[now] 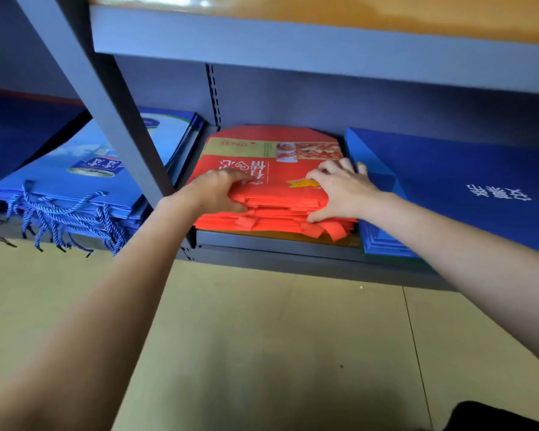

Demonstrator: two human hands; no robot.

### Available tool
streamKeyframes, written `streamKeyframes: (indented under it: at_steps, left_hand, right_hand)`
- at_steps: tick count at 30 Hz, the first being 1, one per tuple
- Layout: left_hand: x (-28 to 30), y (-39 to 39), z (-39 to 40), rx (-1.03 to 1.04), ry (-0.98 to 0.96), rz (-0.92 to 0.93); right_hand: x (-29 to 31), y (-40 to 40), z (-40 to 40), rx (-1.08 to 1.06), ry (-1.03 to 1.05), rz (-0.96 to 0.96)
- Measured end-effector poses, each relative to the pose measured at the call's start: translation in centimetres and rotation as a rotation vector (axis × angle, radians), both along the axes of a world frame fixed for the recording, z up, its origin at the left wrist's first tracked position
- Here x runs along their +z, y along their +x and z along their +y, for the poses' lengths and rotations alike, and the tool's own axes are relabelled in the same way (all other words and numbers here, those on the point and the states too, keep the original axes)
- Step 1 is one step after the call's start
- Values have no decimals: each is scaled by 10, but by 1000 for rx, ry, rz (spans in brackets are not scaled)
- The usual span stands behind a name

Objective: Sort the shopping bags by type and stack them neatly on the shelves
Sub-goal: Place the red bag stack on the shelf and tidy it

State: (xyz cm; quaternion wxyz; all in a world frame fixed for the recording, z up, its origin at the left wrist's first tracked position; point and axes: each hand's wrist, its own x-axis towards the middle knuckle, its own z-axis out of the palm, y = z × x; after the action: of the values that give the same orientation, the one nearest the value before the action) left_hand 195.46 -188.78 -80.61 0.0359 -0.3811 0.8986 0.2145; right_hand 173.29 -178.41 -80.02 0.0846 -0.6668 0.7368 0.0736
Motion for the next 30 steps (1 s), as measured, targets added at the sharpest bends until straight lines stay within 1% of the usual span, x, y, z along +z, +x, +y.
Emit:
streamKeyframes:
  at_steps: [1, 3, 6, 8, 10, 13, 15, 18, 20, 23, 25, 30]
  left_hand:
    - [-2, 1, 0, 39, 0, 51]
    - [-7, 2, 4, 57, -49, 47]
    - [-14, 0, 3, 23, 14, -98]
    - [-14, -3, 0, -4, -25, -184]
    - [-19, -4, -1, 3, -127, -146]
    - [-25, -3, 1, 24, -174, -48]
    - [-26, -1, -1, 25, -194, -33]
    - [-27, 0, -3, 28, -234, 17]
    - [-25, 1, -4, 39, -306, 49]
    - [-24, -2, 2, 56, -511, 54]
    - [-25, -3, 9, 109, -618, 55]
    - [-41, 3, 17, 160, -776, 78]
  right_hand:
    - [-1, -1, 2, -20, -17, -7]
    - [-8, 2, 7, -67, -69, -29]
    - [-26, 13, 16, -142, -151, -93]
    - [-28, 14, 17, -161, -148, -146]
    - [-23, 8, 12, -139, -73, -145]
    - [-17, 7, 2, -35, -14, -15]
    - [-19, 9, -2, 38, -71, 18]
    - [-21, 6, 0, 39, -206, -24]
    - [-22, 4, 2, 23, -303, -37]
    - [-21, 5, 3, 25, -477, 17]
    - [-17, 5, 1, 23, -564, 57]
    - [-16, 5, 1, 43, -585, 53]
